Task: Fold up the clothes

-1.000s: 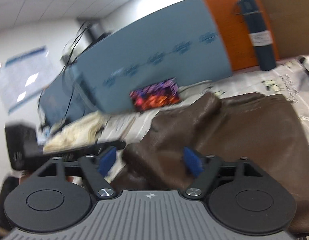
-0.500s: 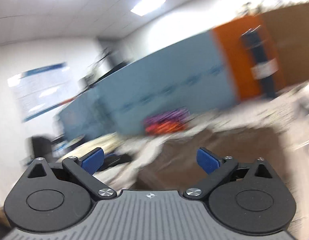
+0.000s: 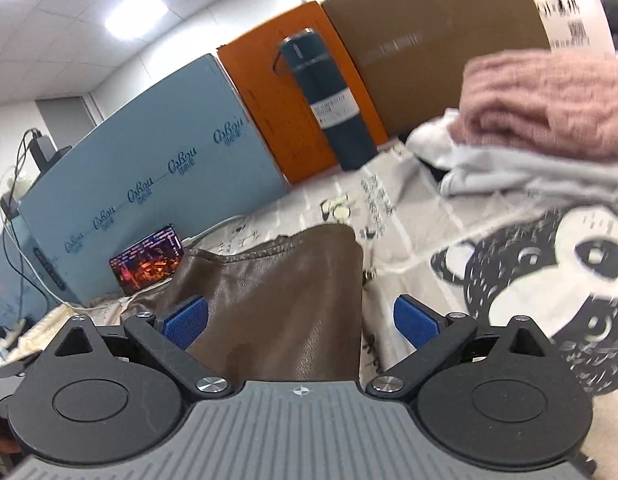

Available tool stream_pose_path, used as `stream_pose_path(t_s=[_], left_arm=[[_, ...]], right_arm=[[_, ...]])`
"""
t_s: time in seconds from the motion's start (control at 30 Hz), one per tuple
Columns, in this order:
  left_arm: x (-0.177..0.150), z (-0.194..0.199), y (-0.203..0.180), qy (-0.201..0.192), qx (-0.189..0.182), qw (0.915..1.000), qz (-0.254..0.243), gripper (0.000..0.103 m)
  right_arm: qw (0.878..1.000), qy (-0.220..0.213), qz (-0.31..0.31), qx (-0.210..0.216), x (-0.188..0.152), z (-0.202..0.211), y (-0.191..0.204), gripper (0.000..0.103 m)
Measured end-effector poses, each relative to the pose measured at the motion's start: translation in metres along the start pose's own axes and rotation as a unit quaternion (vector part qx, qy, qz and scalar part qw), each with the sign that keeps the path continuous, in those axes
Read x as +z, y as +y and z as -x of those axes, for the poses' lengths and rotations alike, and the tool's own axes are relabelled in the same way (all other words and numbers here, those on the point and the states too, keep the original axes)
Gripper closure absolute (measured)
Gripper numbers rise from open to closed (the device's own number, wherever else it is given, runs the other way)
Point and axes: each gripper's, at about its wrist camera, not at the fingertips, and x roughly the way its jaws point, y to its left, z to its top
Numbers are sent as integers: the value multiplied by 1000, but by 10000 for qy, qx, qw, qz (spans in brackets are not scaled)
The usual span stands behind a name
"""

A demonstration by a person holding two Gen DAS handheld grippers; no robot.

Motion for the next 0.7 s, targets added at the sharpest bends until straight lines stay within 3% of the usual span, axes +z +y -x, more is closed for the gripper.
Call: stream_pose_path(t_s=[0.1,0.17,0.23,0.27,0.37,0.43,0.57,0.63,0.7], left_arm=[[2,8,32,8,-648,9907,1195,4],[-1,5,55,209,-1231,9689,2137,4],[-5,-6,65,579,-1501,9489,2715,4],[-8,-10,66,685,-1550,9431,2860,4],[-9,-16,63,729,-1807,9375,2882,4],[-10,-29,61,846,-2342,9196,3039,4],[-13,-40,57,660,-2877,9031,3118,3],[-17,-41,54,527,-3221,8921,3125,3],[-19,-42,47,406,-3336,8903,3073,3]], right_arm=[[9991,93,-344,237,1,-4,-9,3],[9969,149,-582,515,3,-4,-15,3],[9951,219,-733,622,5,-4,-17,3],[9947,240,-765,639,6,-5,-17,3],[9925,486,-759,831,10,-10,-16,0],[9883,830,-720,1062,15,-20,-12,0],[9751,1405,-758,1539,22,-36,-6,0],[9721,1329,-815,1752,20,-34,-8,0],[9704,1185,-884,1907,18,-31,-10,2]])
